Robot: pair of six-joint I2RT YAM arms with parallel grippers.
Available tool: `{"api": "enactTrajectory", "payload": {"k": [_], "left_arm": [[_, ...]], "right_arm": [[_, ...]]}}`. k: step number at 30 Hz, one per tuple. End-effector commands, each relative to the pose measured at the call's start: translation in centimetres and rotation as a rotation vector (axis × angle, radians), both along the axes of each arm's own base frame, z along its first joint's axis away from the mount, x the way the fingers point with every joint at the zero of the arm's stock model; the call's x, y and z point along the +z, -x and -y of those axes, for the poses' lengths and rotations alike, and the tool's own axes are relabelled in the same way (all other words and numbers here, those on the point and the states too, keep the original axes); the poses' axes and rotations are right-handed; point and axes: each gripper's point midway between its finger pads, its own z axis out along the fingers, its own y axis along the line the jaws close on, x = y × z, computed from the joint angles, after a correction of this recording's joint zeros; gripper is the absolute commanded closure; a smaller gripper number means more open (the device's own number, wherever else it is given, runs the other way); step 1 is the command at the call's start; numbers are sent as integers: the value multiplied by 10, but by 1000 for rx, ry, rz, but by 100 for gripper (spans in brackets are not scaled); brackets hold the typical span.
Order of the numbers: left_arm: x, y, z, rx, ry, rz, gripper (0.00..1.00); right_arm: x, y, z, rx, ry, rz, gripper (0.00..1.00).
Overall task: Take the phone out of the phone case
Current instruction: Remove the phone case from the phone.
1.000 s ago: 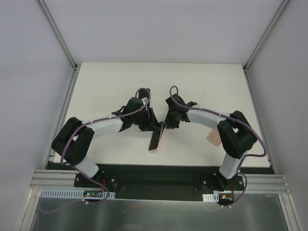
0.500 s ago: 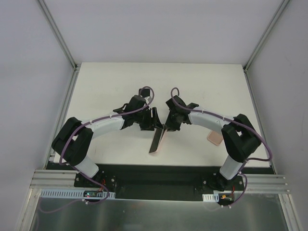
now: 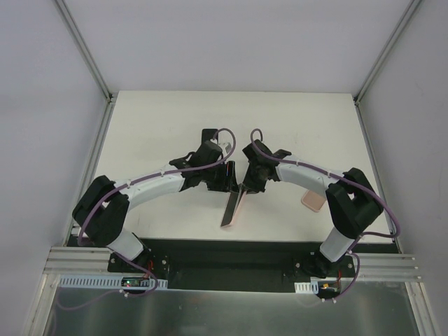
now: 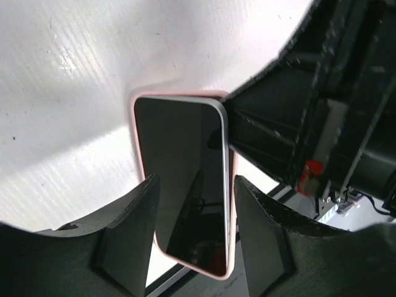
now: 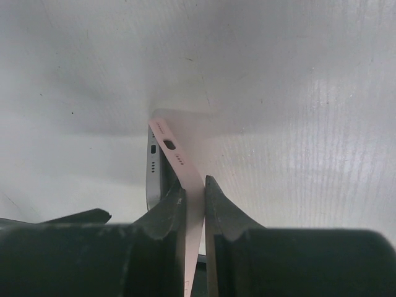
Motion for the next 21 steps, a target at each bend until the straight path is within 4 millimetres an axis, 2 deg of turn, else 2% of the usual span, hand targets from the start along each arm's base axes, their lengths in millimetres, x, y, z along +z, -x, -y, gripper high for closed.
{"api": "enactTrajectory", "payload": {"k": [1,3,4,6,11,21], "left_arm": [[16,3,-12,12,-15,126,51],[30,2,-10,21,47,182,51],[24,5,-13,22,49,183,50],[25,7,-14,17,57,196,50],[26,10,-5,-27,50,272,50],[11,8,5,-52,-13,304,51]], "right_arm": [[14,6,3,8,10,-13,99],[16,5,1,9,6,-11,99],[17,4,0,9,4,-10,99],[18,3,-1,11,2,-8,99],[22,-1,-4,13,-5,0,99],[25,-2,-7,14,-15,2,99]]}}
